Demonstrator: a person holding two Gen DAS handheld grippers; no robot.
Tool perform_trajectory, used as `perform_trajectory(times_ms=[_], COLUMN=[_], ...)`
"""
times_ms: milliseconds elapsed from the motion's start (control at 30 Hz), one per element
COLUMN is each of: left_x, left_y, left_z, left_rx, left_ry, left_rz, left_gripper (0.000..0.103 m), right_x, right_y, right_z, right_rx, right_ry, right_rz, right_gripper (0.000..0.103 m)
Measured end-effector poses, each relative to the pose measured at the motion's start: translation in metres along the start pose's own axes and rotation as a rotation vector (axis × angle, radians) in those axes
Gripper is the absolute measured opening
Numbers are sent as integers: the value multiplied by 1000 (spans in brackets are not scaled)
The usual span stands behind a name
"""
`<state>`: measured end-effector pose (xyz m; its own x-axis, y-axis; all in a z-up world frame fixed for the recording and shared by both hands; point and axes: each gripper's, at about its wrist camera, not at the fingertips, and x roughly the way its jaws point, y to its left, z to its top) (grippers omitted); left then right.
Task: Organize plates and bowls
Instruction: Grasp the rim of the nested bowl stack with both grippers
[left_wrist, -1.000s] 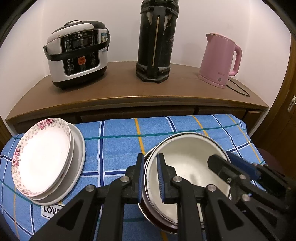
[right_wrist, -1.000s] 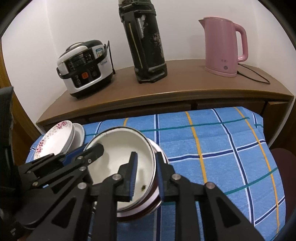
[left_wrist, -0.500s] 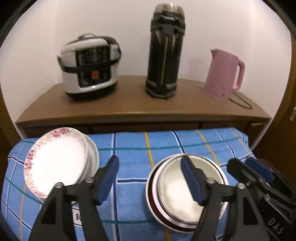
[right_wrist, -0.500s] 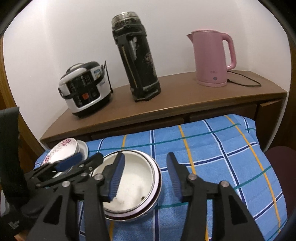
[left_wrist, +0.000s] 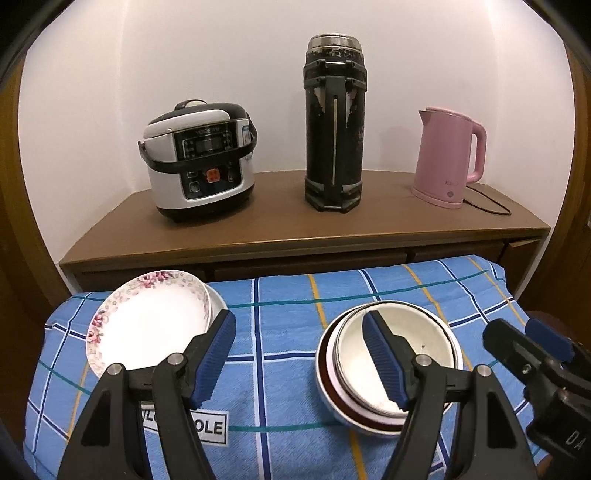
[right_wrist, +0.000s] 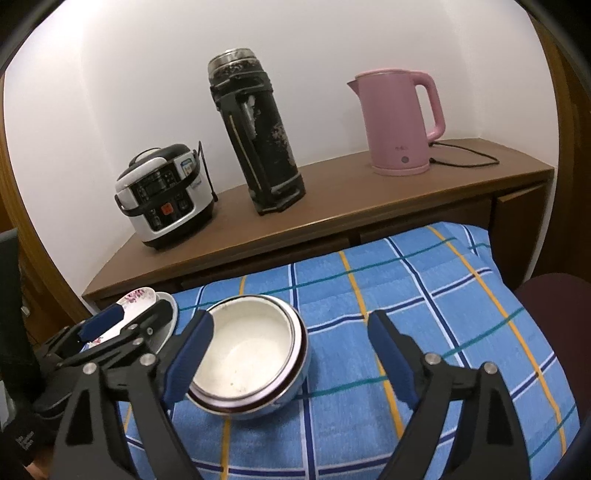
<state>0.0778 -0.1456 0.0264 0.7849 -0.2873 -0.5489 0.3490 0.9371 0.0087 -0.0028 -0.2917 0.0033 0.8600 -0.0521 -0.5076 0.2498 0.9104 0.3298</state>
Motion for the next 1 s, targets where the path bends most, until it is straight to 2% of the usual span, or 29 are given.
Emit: perform_trajectory(times_ms=[333, 667, 767, 867, 1000], left_x=[-10, -7, -5, -1, 6], left_y=[6, 7, 8, 11, 17], left_z=[-11, -23, -27, -30, -27], left_rx=[-15, -7, -4, -8, -37], left_ry=[3, 43, 51, 64, 76], left_rz=[-11, -20, -29, -33, -45], left_gripper=[73, 73, 73, 73, 73], right_x=[-16, -22, -23, -25, -23], right_y=[-5, -7, -7, -5, 0], right_z=[-13, -23, -24, -26, -26], right_rx=[20, 9, -9, -71, -136], right_ry=[-22, -38, -45, -80, -95], right_rz=[-23, -30, -37, -78, -103], right_gripper=[92, 96, 97, 103, 103])
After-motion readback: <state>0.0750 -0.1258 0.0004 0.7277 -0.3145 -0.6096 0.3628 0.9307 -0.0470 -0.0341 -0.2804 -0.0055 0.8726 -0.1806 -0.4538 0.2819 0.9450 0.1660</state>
